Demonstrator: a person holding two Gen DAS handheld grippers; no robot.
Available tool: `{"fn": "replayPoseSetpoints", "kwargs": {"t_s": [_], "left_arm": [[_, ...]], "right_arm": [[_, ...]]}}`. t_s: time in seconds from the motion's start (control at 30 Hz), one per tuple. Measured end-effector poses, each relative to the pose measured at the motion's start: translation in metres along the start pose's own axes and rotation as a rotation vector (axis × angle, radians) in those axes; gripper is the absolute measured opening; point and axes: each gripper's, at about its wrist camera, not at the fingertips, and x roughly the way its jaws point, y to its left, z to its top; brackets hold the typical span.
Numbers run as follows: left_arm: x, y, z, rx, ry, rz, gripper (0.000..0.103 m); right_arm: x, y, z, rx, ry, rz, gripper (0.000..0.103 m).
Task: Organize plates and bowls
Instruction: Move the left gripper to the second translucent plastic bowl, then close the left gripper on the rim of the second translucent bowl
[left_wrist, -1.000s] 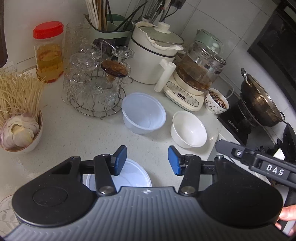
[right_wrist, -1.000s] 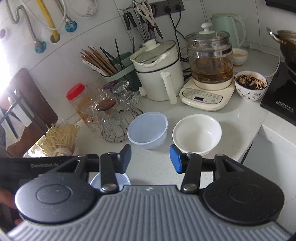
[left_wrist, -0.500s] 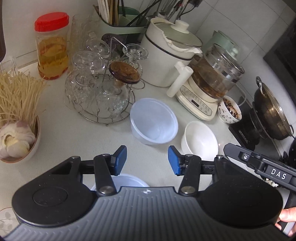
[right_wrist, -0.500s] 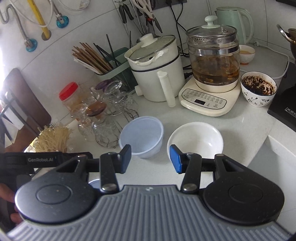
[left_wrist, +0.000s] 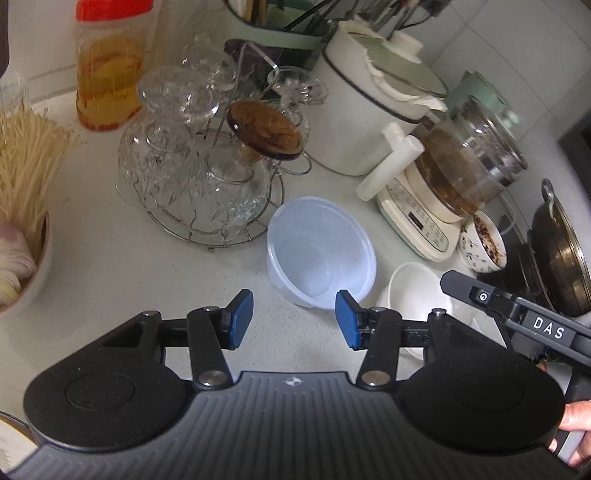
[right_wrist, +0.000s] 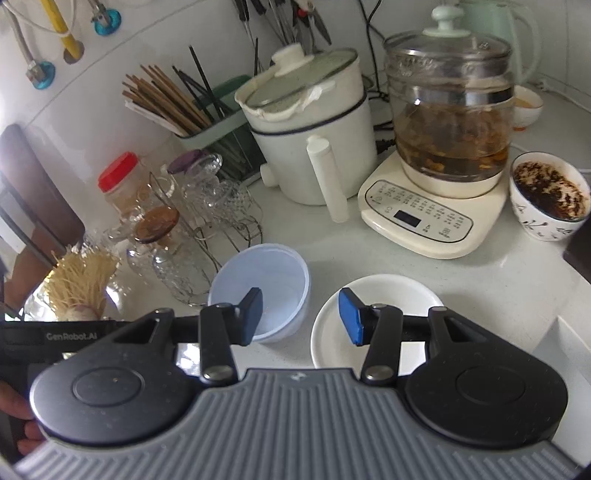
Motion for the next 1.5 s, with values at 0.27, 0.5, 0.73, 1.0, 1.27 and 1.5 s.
{"fn": "replayPoseSetpoints", "kwargs": {"t_s": [0.27,0.5,0.73,1.0,1.27,1.5], "left_arm": [[0.033,0.005,0.010,-0.083,0.009,0.014,0.053],[0.058,0.015,0.022,-0.114,0.030,0.042,0.043],[0.073,0.017,0.034,-0.122,0.028,0.081,0.035],[0.083,0.009,0.041,-0.085,0.042,0.087,0.035],[0.087,-0.004,0.041,-0.077,0.040,0.079,0.034],[0.078,-0.012,0.034,-0.069,0.039,0.066,0.034]], "right_arm": [[0.046,-0.014,0.015,-0.028,0.057,0.038,0.049],[0.088,-0.015,0.022,-0.036,0.096,0.060,0.046],[0.116,-0.009,0.022,-0.065,0.129,0.046,0.040],[0.132,-0.007,0.017,-0.093,0.158,0.029,0.024],[0.134,-0.004,0.018,-0.104,0.164,0.057,0.015],[0.118,-0.005,0.020,-0.099,0.140,0.067,0.015]]}}
